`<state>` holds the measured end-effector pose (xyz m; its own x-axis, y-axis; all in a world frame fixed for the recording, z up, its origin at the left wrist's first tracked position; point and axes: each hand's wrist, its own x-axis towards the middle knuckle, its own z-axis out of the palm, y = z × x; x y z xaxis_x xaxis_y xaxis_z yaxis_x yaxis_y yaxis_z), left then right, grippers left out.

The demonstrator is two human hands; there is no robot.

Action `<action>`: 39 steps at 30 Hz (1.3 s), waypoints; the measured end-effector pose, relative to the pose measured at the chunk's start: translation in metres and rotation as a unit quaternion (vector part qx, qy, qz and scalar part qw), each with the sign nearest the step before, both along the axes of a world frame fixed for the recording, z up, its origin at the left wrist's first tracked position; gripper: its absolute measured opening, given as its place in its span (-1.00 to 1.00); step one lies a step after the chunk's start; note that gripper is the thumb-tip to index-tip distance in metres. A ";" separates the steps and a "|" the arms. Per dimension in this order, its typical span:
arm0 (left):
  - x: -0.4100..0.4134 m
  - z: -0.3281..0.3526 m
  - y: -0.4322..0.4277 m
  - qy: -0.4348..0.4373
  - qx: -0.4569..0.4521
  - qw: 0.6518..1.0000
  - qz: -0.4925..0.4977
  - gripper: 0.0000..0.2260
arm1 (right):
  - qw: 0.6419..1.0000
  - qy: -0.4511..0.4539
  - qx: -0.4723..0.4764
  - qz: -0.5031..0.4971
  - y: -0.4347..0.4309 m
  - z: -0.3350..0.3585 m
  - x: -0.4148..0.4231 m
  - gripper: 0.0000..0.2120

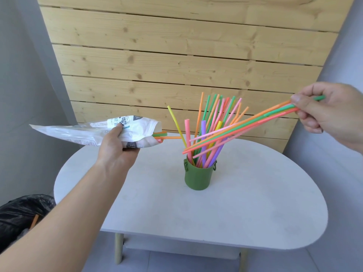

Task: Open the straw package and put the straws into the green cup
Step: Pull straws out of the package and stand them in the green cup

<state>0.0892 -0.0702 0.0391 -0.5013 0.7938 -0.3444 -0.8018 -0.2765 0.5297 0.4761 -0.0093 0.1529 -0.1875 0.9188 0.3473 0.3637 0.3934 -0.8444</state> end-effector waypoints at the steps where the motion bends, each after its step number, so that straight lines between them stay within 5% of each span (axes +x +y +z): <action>1: 0.001 0.000 0.001 0.001 -0.001 1.000 -0.001 -0.85 | 1.000 -0.010 -0.005 -0.003 0.000 0.000 0.002 -0.78; 21: 0.008 0.003 -0.004 0.017 -0.009 1.000 -0.012 -0.82 | 0.962 -0.266 0.048 -0.038 -0.012 0.011 -0.062 -0.81; 30: 0.000 0.000 -0.011 0.026 -0.004 1.000 -0.013 -0.88 | 0.962 -0.248 0.107 -0.039 0.015 -0.014 -0.126 -0.78; 39: 0.000 0.001 -0.011 0.028 0.000 1.000 -0.015 -0.74 | 0.958 -0.256 0.124 -0.032 0.035 -0.039 -0.149 -0.61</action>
